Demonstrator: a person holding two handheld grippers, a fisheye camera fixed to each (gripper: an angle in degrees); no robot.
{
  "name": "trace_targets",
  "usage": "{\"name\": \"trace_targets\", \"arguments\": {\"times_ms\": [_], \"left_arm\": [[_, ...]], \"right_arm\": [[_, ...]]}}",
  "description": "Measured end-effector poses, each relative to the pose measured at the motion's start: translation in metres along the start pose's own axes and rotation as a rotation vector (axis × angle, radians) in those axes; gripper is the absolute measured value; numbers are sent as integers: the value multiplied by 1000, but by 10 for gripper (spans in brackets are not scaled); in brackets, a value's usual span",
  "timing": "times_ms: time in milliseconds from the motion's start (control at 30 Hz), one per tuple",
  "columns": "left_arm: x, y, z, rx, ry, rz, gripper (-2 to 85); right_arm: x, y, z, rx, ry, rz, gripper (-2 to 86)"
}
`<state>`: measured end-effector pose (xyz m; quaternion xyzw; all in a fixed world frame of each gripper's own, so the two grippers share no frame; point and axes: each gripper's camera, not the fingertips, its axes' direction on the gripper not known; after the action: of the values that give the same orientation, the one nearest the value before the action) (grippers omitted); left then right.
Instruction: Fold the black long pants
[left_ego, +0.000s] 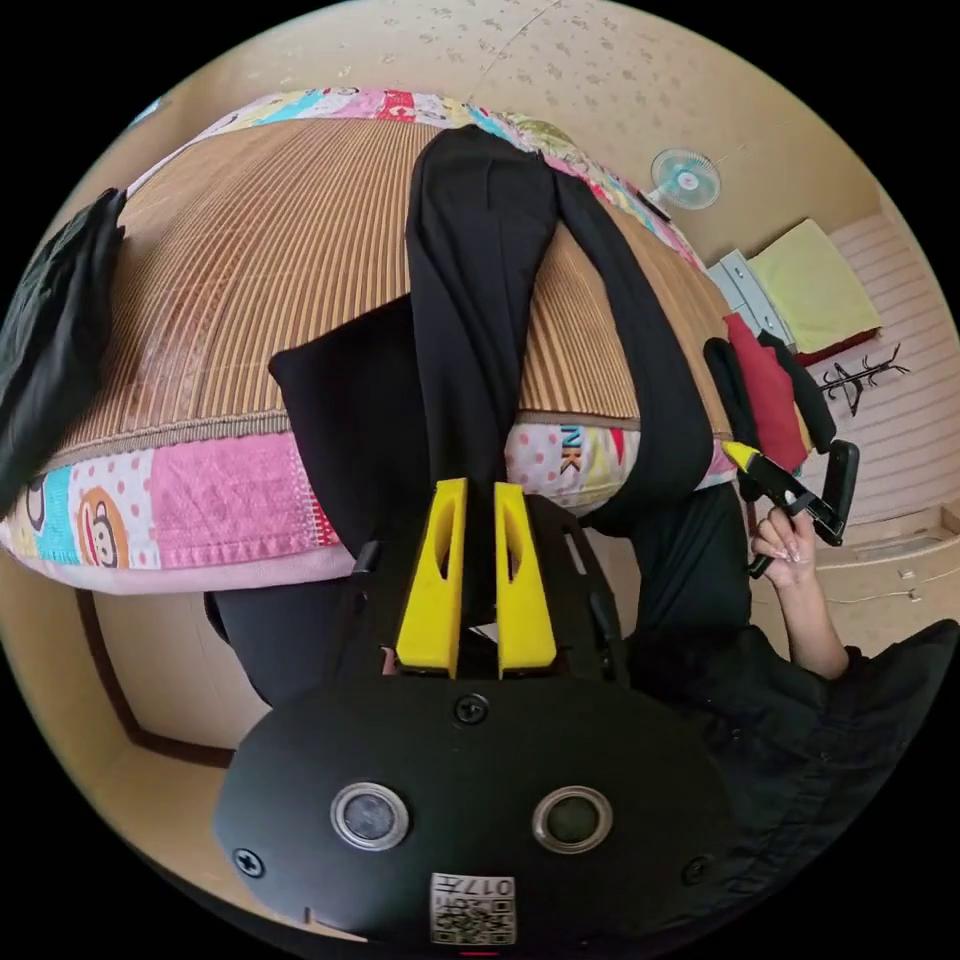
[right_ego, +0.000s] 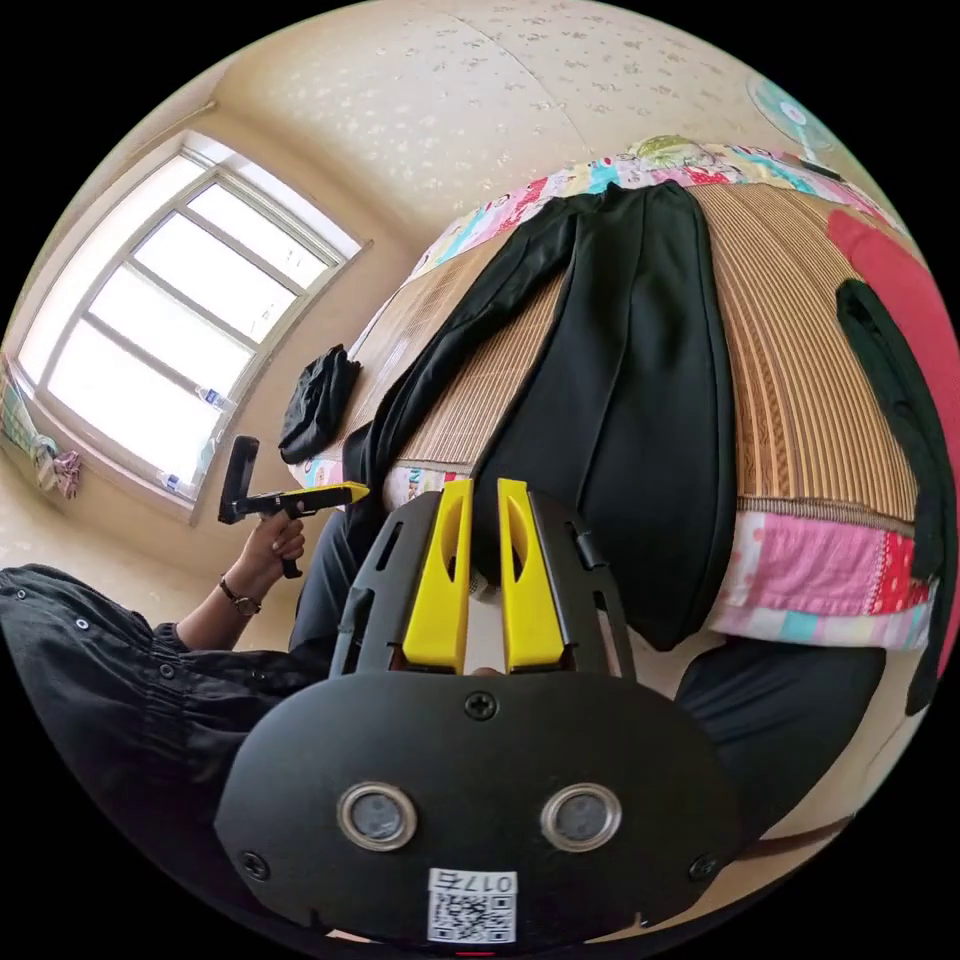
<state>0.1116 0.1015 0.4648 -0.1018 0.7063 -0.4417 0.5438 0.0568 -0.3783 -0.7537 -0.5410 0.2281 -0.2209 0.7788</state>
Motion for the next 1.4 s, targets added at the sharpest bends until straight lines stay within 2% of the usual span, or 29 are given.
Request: {"name": "trace_targets", "arguments": {"times_ms": [33, 67, 100, 167, 267, 333, 400, 467, 533, 633, 700, 833, 900, 1000, 1067, 1167, 1233, 1300, 1367, 1400], "left_arm": [[-9, -13, 4, -47, 80, 2, 15], [-17, -25, -2, -51, 257, 41, 4], [-19, -31, -9, -38, 358, 76, 1], [-23, -39, -59, 89, 683, 245, -7], [-51, -21, -113, 302, 946, 310, -9], [-80, -4, -119, 369, 1013, 260, -8], [-105, 16, -109, 315, 883, 197, -8], [-121, 45, -86, 130, 541, 95, -6], [-128, 65, -67, -3, 367, 42, -4], [-153, 93, -52, -54, 247, -125, 18], [-152, 99, -55, 3, 275, -116, 47], [-74, 79, -54, 111, 296, 144, 80], [-29, 63, -34, 74, 283, 257, 99], [37, 40, 27, -104, 215, 397, 110], [75, 37, 96, -318, 49, 491, 96], [90, 51, 151, -415, -227, 536, 28], [88, 58, 159, -428, -187, 540, 2], [83, 67, 155, -437, 0, 564, -5], [85, 88, 120, -343, 335, 695, -8], [87, 95, 108, -311, 415, 743, -8]], "right_arm": [[4, -1, 2, -10, -11, 19, 27], [11, -5, 3, -28, -28, 42, 25], [13, -11, -1, -24, -37, 36, 25], [9, -18, -14, 21, -24, -10, 26], [3, -23, -32, 55, 12, -73, 29], [6, -21, -35, 46, 11, -90, 29], [17, -14, -30, 17, 23, -73, 29], [28, -7, -25, -6, 15, -31, 29], [38, 2, -24, -8, -10, -1, 29], [50, 12, -23, -14, -14, 31, 31], [58, 12, -24, -34, 29, 49, 35], [59, 7, -31, -32, 44, 31, 40], [58, 3, -35, -32, 0, 31, 41], [53, 5, -43, -20, -22, 34, 42], [50, 10, -51, -12, -32, 31, 42], [52, 24, -66, -22, -26, 34, 42], [58, 34, -79, -24, -5, 43, 41], [71, 48, -99, -16, 20, 63, 37], [83, 57, -114, -9, 30, 83, 35], [90, 62, -122, -6, 30, 96, 32]]}}
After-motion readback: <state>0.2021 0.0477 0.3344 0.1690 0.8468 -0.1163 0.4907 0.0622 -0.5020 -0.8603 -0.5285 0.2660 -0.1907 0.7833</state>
